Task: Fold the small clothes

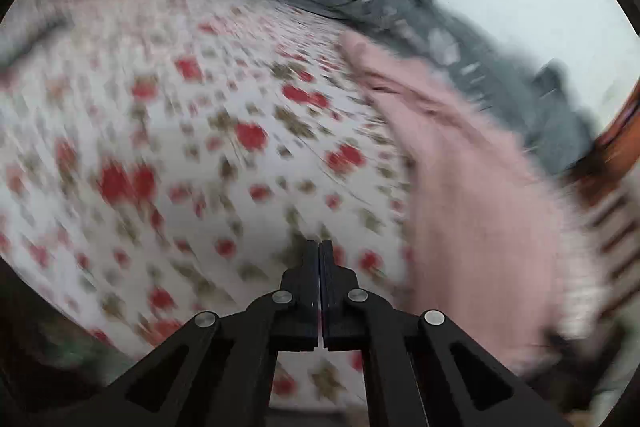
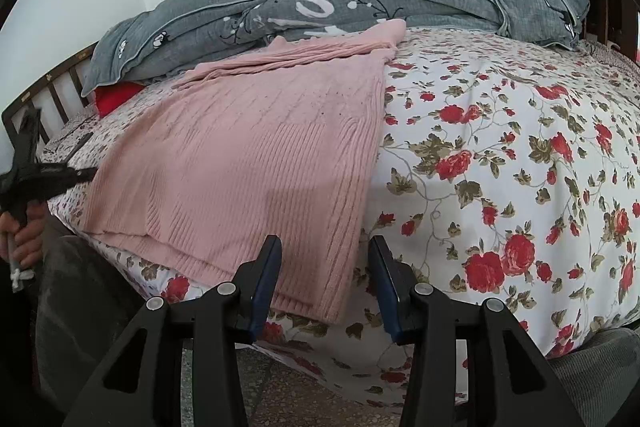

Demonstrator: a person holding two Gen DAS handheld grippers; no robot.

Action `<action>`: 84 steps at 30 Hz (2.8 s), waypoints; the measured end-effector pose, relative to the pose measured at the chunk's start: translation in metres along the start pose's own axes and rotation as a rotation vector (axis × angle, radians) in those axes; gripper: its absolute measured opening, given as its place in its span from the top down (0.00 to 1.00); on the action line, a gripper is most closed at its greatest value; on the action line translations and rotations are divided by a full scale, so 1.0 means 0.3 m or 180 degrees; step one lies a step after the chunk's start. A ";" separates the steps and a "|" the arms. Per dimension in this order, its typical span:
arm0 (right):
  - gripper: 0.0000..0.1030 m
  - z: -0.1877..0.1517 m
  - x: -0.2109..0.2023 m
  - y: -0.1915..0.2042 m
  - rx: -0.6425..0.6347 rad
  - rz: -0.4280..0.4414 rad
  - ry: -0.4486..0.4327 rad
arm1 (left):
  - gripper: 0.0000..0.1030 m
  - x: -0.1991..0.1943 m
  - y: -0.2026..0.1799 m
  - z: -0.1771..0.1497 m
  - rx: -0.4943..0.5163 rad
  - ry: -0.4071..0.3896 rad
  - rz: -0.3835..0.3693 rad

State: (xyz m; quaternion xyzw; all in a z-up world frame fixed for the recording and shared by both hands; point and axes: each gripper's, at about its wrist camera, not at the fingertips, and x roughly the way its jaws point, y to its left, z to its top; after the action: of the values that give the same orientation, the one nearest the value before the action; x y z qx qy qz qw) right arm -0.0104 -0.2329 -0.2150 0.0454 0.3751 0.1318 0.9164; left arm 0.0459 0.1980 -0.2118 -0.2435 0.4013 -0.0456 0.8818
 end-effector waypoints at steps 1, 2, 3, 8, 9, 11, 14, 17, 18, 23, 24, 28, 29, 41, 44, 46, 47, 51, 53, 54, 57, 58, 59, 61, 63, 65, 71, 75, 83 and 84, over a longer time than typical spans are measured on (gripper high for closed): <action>0.57 0.001 0.000 -0.001 -0.0002 0.0004 0.0003 | 0.98 -0.020 0.022 -0.014 -0.0108 0.0013 -0.0163; 0.57 0.002 0.001 -0.002 0.0003 0.0014 0.0004 | 0.98 -0.029 0.025 -0.021 -0.0119 0.0015 -0.0180; 0.57 0.003 0.001 -0.002 0.0016 0.0023 0.0006 | 0.98 -0.036 0.020 -0.033 -0.0098 0.0021 -0.0175; 0.57 0.017 0.000 -0.023 0.0143 0.0110 0.0019 | 0.63 0.004 -0.097 -0.110 0.0267 0.0323 -0.0301; 0.57 0.020 -0.005 -0.029 0.0175 0.0127 0.0004 | 0.57 0.014 -0.125 -0.125 0.0348 0.0361 -0.0339; 0.57 0.022 -0.012 -0.039 0.0229 0.0152 -0.0022 | 0.54 0.023 -0.180 -0.148 0.0492 0.0333 -0.0372; 0.57 0.020 -0.013 -0.047 0.0285 0.0170 -0.0015 | 0.56 0.063 -0.230 -0.159 0.0582 0.0351 -0.0194; 0.57 0.017 -0.007 -0.048 0.0297 0.0162 0.0014 | 0.75 0.067 -0.251 -0.167 0.0664 0.0305 0.0014; 0.57 0.016 -0.006 -0.046 0.0289 0.0161 0.0019 | 0.78 0.066 -0.250 -0.163 0.0644 0.0304 0.0003; 0.57 0.011 -0.008 -0.032 0.0209 0.0138 0.0010 | 0.78 0.040 -0.164 -0.157 0.0329 0.0294 -0.0066; 0.57 0.012 0.000 -0.027 0.0193 0.0131 0.0035 | 0.78 0.041 -0.148 -0.162 0.0288 0.0331 -0.0099; 0.57 0.015 0.016 0.008 0.0053 0.0035 0.0041 | 0.78 0.039 -0.163 -0.172 0.0365 0.0325 -0.0061; 0.57 0.014 0.017 0.015 0.0014 0.0001 0.0030 | 0.79 0.039 -0.163 -0.174 0.0355 0.0324 -0.0054; 0.95 0.056 -0.052 -0.040 0.0447 0.0384 0.0043 | 0.93 -0.039 -0.166 -0.128 0.0117 0.0196 -0.0304; 0.95 0.090 -0.094 -0.054 0.0584 0.0460 0.0013 | 0.93 -0.059 -0.167 -0.109 0.0082 0.0140 -0.0300; 0.95 0.118 -0.109 -0.060 0.0673 0.0516 0.0012 | 0.93 -0.080 -0.179 -0.091 0.0093 0.0085 -0.0297; 0.95 0.131 -0.119 -0.063 0.0716 0.0551 0.0006 | 0.93 -0.085 -0.186 -0.083 0.0095 0.0078 -0.0297; 0.95 0.202 -0.159 -0.062 0.0770 0.0654 -0.0060 | 0.93 -0.125 -0.212 -0.029 0.0098 -0.0014 -0.0340; 0.95 0.241 -0.170 -0.059 0.0779 0.0690 -0.0085 | 0.93 -0.151 -0.232 0.010 0.0131 -0.0117 -0.0328; 0.95 0.265 -0.173 -0.056 0.0767 0.0684 -0.0090 | 0.93 -0.157 -0.242 0.029 0.0145 -0.0149 -0.0324; 0.95 0.348 -0.175 -0.060 0.0725 0.0685 -0.0152 | 0.93 -0.166 -0.271 0.112 0.0143 -0.0222 -0.0326; 0.95 0.373 -0.175 -0.062 0.0724 0.0689 -0.0174 | 0.93 -0.170 -0.273 0.133 0.0136 -0.0245 -0.0331; 0.95 0.401 -0.175 -0.065 0.0729 0.0694 -0.0195 | 0.93 -0.171 -0.281 0.158 0.0120 -0.0268 -0.0339; 0.95 0.474 -0.170 -0.076 0.0752 0.0719 -0.0248 | 0.93 -0.168 -0.293 0.218 0.0044 -0.0323 -0.0371; 0.95 0.540 -0.157 -0.083 0.0773 0.0721 -0.0296 | 0.93 -0.163 -0.300 0.269 -0.0045 -0.0382 -0.0415; 0.95 0.604 -0.136 -0.089 0.0775 0.0710 -0.0337 | 0.93 -0.146 -0.304 0.324 -0.0144 -0.0442 -0.0441; 0.95 0.765 -0.007 -0.129 0.0912 0.0695 -0.0287 | 0.93 -0.033 -0.331 0.477 -0.0283 -0.0443 -0.0456; 0.95 0.848 0.093 -0.147 0.0952 0.0759 -0.0231 | 0.93 0.059 -0.338 0.570 -0.0323 -0.0448 -0.0397; 0.95 0.970 0.391 -0.198 0.1065 0.0728 0.0018 | 0.93 0.325 -0.300 0.722 -0.0465 -0.0336 -0.0203; 0.95 0.978 0.431 -0.208 0.1077 0.0730 0.0068 | 0.93 0.357 -0.292 0.740 -0.0469 -0.0331 -0.0132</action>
State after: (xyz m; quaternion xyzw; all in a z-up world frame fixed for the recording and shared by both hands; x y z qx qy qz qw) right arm 0.2962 -0.2526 -0.1039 0.2397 0.3940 0.1708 0.8707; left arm 0.2902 0.1787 -0.1202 -0.3179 0.3522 -0.0216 0.8800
